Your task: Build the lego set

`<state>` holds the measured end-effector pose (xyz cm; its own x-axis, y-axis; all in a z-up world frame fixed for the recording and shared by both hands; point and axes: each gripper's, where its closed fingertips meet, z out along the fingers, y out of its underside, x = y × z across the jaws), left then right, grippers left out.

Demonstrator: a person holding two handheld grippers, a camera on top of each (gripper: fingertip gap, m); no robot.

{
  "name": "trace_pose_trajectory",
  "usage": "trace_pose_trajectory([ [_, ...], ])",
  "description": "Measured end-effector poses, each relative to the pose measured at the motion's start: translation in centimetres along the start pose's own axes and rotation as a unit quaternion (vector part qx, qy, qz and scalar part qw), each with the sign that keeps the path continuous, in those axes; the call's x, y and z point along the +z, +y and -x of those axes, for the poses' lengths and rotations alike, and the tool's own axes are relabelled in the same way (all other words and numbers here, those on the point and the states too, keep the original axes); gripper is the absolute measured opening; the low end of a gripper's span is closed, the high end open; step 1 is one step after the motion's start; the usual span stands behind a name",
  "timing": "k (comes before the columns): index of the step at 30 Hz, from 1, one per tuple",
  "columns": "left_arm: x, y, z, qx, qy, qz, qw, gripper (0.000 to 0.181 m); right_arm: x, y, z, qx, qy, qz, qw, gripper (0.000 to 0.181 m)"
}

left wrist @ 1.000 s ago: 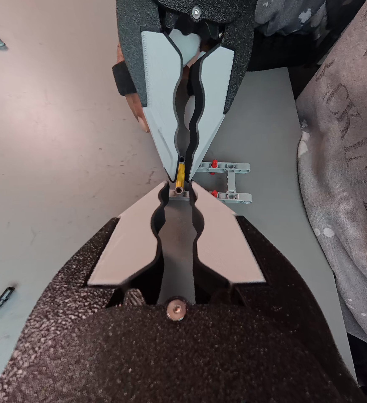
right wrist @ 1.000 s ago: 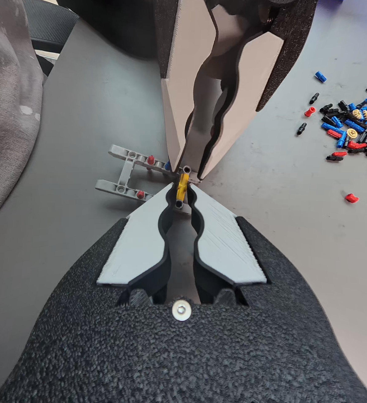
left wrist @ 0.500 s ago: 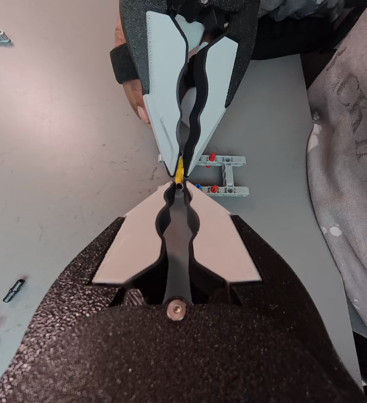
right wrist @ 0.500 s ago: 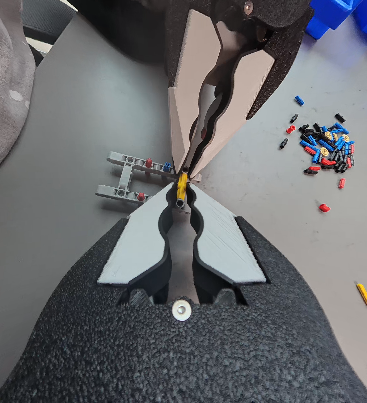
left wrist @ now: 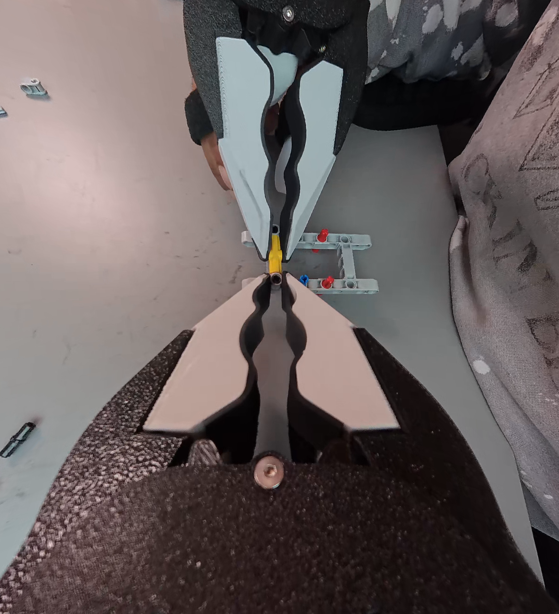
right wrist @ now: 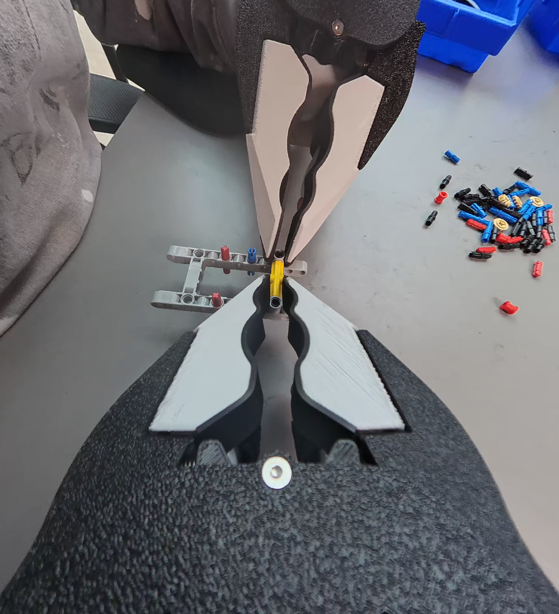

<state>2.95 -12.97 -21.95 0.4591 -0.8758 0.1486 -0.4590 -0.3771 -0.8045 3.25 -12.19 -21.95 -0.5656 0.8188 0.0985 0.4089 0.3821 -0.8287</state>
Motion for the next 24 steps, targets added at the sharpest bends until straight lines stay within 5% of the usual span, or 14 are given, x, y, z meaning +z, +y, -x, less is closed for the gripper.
trace_pose_trajectory([
  [1, -0.1, -0.1, 0.0, -0.001, -0.001, -0.005, 1.0, 0.006, -0.1, -0.1, -0.1, 0.004, -0.001, -0.005, 1.0, 0.006],
  [11, -0.7, -0.7, 0.1, -0.015, 0.005, -0.026, 1.0, 0.006, -0.9, -0.7, -0.4, 0.037, -0.016, -0.033, 0.999, 0.007],
  [13, -2.0, 1.8, 2.1, -0.026, -0.027, 0.012, 0.999, 0.003, -2.7, 2.5, -2.6, 0.057, 0.022, 0.015, 0.998, 0.006],
  [15, -3.1, 0.8, 3.5, -0.103, -0.033, -0.038, 0.993, 0.001, -4.5, -0.3, -3.7, 0.104, 0.026, -0.081, 0.991, 0.006],
  [18, -1.5, -0.8, 2.6, -0.053, -0.03, -0.033, 0.998, 0.0, -2.5, -0.9, -2.7, 0.084, 0.012, -0.064, 0.994, 0.007],
  [22, -1.6, -1.4, 3.4, -0.116, -0.027, -0.065, 0.991, 0.021, -2.8, -1.5, -3.7, 0.215, -0.021, -0.107, 0.971, 0.007],
  [24, -2.1, -2.2, 3.7, -0.089, -0.048, -0.084, 0.991, 0.031, -3.3, -2.3, -4.6, 0.321, -0.047, -0.143, 0.935, 0.007],
])
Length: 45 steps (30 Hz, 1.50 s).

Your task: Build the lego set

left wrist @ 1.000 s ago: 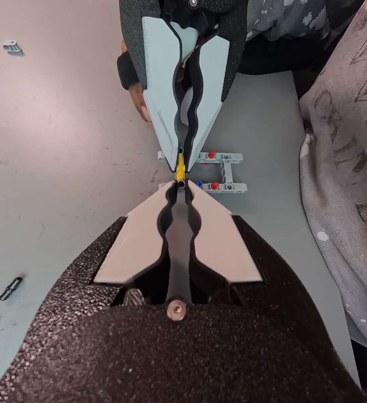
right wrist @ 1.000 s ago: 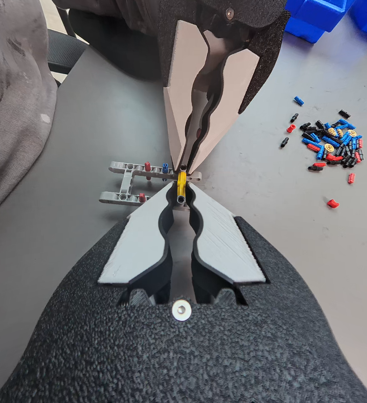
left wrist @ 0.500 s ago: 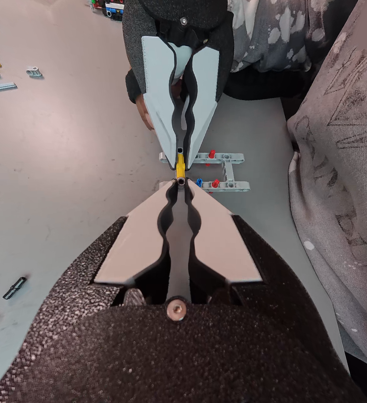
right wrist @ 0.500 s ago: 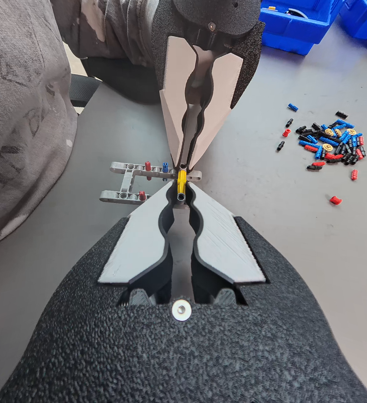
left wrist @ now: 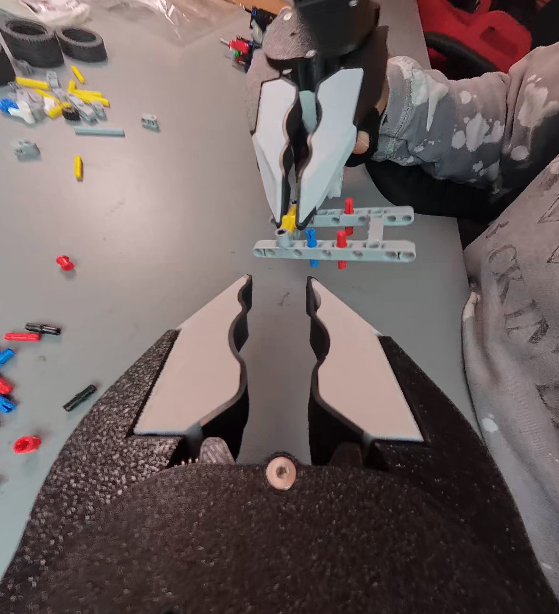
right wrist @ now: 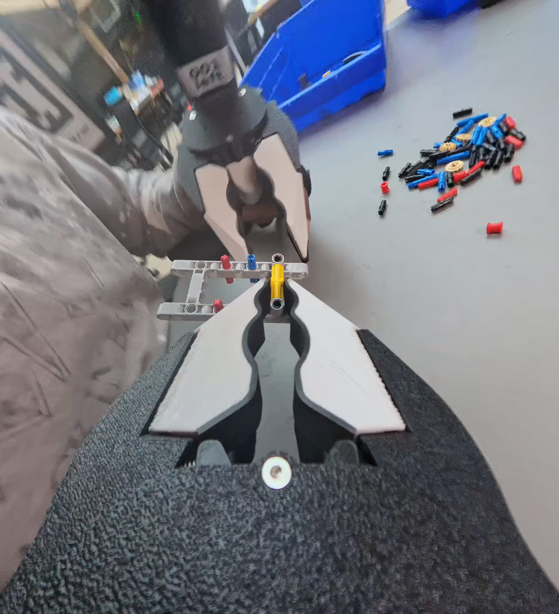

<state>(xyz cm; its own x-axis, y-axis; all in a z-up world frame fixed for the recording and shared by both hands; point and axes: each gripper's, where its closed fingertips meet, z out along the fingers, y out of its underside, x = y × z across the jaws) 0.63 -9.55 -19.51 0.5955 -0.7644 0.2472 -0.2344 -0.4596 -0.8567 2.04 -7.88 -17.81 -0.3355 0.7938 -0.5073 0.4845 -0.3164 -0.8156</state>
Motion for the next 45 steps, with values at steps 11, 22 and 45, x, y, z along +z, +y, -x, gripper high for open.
trace_pose_trajectory([
  [11, -0.7, -2.6, -0.2, 0.116, -0.075, -0.067, 0.988, 0.035, -0.8, -1.7, 1.3, 0.199, -0.105, -0.069, 0.972, 0.007],
  [22, -0.6, -3.5, -1.6, 0.143, -0.059, -0.092, 0.984, 0.009, -0.5, -2.6, 3.1, 0.23, -0.147, -0.087, 0.958, 0.008],
  [45, -2.2, -5.3, -2.1, -0.135, 0.118, -0.172, 0.969, 0.006, -0.8, -3.6, 2.9, -0.075, 0.008, -0.108, 0.991, 0.012],
])
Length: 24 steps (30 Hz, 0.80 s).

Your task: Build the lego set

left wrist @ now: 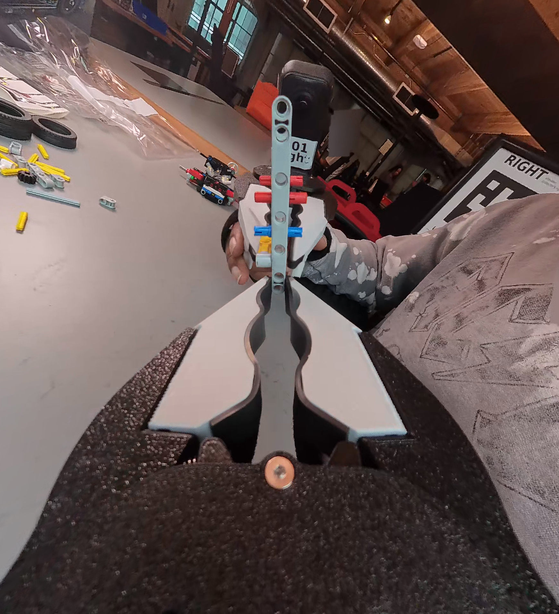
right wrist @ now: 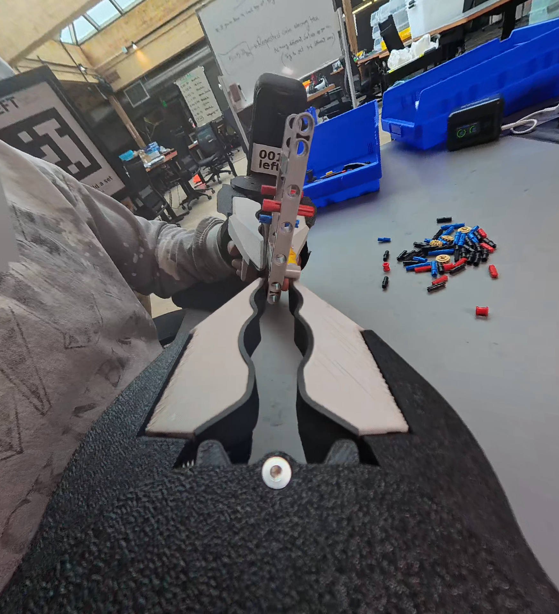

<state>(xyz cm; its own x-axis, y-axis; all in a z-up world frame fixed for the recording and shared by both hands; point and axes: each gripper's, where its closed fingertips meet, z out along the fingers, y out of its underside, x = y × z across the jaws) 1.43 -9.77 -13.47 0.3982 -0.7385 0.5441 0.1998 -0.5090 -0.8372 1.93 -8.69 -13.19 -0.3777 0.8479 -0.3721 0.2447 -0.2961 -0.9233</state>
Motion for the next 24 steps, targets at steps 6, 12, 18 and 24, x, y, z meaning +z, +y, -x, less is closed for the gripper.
trace_pose_trajectory([
  [6, 0.0, 0.2, 0.5, 0.028, -0.026, 0.008, 0.999, 0.008, 0.0, 0.0, 0.1, -0.107, 0.043, 0.017, 0.993, 0.007],
  [12, -0.8, -0.4, 1.7, 0.027, -0.058, -0.003, 0.998, 0.027, -0.2, 0.7, -2.3, -0.299, 0.172, 0.068, 0.936, 0.007],
  [18, -1.4, -0.7, 2.9, 0.121, -0.131, 0.006, 0.984, 0.035, -0.4, 1.8, -3.9, -0.361, 0.226, 0.125, 0.896, 0.007],
  [24, -1.0, 0.4, 3.2, 0.236, -0.177, 0.052, 0.954, 0.016, -0.1, 2.6, -3.4, -0.354, 0.208, 0.149, 0.9, 0.007],
])
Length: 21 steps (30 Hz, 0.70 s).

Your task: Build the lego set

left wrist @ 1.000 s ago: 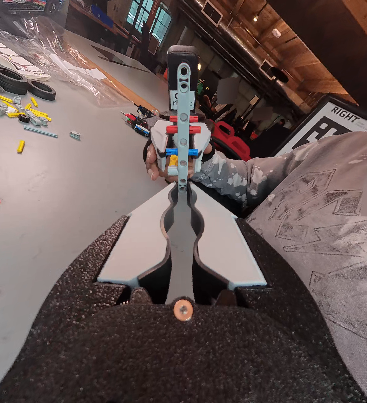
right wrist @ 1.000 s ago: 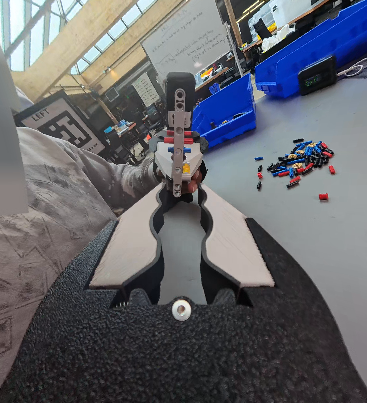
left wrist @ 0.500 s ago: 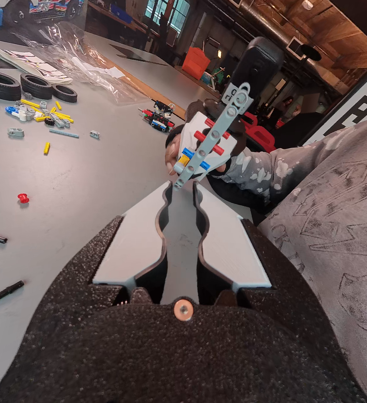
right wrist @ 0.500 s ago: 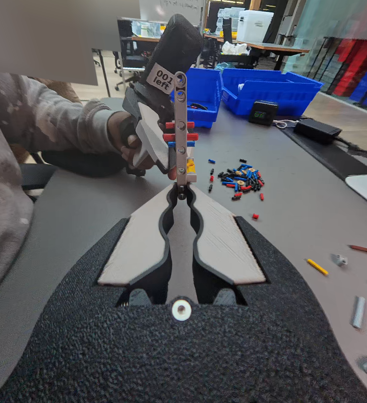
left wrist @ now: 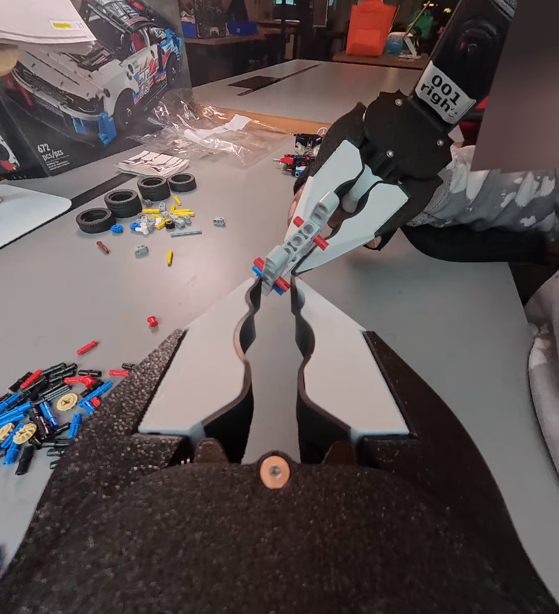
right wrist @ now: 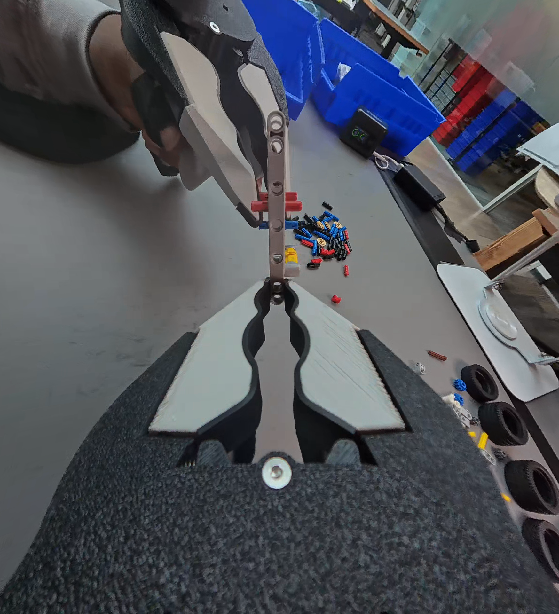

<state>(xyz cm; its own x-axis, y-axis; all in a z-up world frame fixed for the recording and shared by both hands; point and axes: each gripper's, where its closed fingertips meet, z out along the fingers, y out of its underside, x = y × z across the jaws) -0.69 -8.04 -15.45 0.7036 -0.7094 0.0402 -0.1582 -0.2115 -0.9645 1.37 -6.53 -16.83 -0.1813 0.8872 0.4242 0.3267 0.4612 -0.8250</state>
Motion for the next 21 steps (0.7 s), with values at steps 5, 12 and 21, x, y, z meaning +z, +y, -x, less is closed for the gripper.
trace_pose_trajectory([
  [5, -0.1, -0.4, 0.3, -0.075, 0.027, -0.019, 0.997, 0.015, -0.8, -1.4, -0.6, 0.051, -0.008, -0.045, 0.998, 0.008],
  [12, -0.3, -0.8, 0.3, -0.085, 0.034, -0.034, 0.995, 0.004, -1.5, -3.1, -0.5, 0.08, -0.027, -0.088, 0.992, 0.027],
  [21, 0.0, -0.3, 0.4, -0.083, 0.028, -0.016, 0.996, 0.003, -2.5, -5.3, 0.3, 0.09, -0.052, -0.125, 0.987, 0.022],
])
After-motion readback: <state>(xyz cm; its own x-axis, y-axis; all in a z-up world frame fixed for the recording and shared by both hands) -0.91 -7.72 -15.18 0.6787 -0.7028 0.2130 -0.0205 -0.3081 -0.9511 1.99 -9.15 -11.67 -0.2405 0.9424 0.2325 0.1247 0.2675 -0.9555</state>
